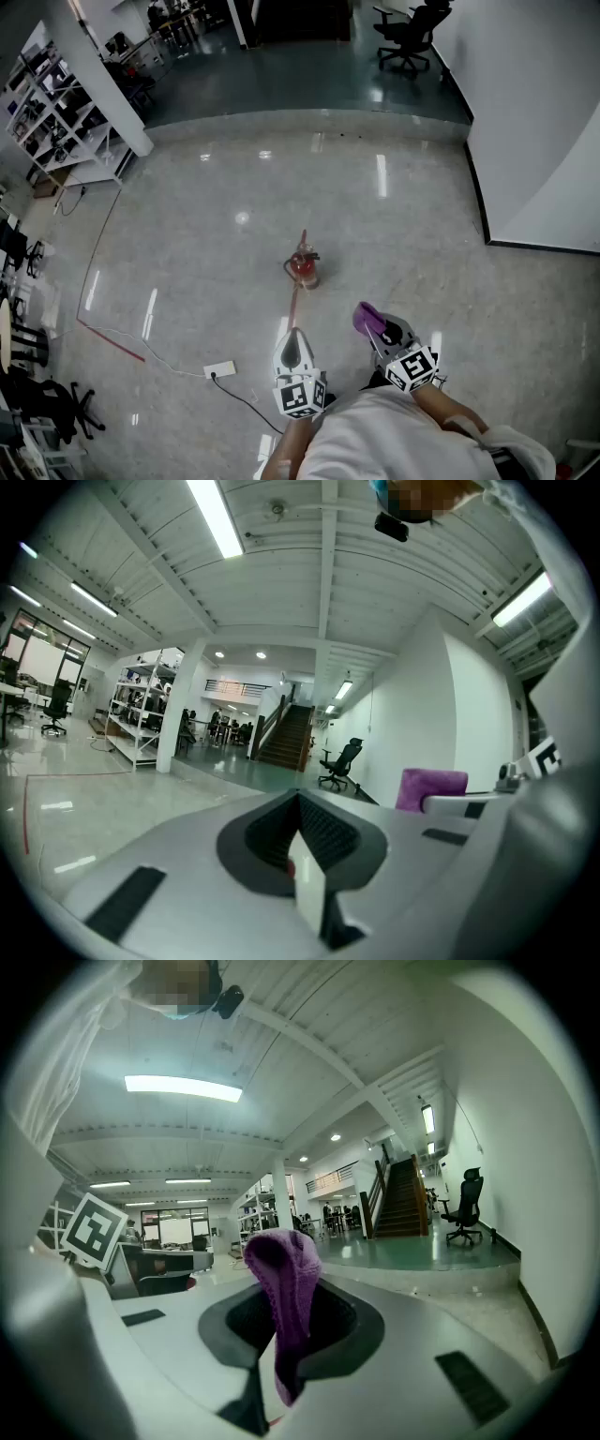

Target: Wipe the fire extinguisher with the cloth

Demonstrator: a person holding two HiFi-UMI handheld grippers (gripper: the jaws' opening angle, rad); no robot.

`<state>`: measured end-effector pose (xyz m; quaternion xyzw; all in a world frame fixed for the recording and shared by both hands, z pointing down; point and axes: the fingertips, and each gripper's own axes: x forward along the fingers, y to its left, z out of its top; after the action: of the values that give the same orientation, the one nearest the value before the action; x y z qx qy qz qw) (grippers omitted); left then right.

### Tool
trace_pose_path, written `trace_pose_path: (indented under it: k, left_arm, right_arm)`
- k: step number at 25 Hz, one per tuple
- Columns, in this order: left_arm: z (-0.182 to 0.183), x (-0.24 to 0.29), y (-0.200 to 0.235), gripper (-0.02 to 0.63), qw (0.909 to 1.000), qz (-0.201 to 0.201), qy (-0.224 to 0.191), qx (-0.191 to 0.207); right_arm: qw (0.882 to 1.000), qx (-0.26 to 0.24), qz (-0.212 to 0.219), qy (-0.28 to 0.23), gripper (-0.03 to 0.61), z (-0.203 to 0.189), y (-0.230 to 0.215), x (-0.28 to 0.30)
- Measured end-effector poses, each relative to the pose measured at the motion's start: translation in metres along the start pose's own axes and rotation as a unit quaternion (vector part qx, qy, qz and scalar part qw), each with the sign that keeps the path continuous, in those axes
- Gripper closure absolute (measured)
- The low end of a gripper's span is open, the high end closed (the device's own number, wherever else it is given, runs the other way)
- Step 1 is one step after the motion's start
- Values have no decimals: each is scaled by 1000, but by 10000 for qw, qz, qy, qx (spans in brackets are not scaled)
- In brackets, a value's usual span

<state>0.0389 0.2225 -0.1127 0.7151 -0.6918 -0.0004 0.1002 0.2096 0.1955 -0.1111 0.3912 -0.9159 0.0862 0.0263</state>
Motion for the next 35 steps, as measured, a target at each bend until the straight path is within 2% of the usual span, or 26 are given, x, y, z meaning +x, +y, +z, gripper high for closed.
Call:
trace_pose_path:
  k: [19, 25, 30, 35]
  left_arm:
    - [-1, 1, -1, 609, 10000, -20, -31, -56]
    - [-5, -4, 40, 609, 9997, -223, 42, 31]
    - [-15, 5, 82, 607, 9987, -478, 121, 127]
    - [-22, 35, 95, 608, 9964, -777, 121, 329]
  right_arm:
    - [9998, 112, 156, -12, 522, -4, 4, 4]
    - [9999, 112, -42, -29, 522, -11, 27, 33]
    - [9986, 152, -495, -66, 522, -18, 36, 52]
    - [9980, -25, -636, 59, 522, -34, 27, 75]
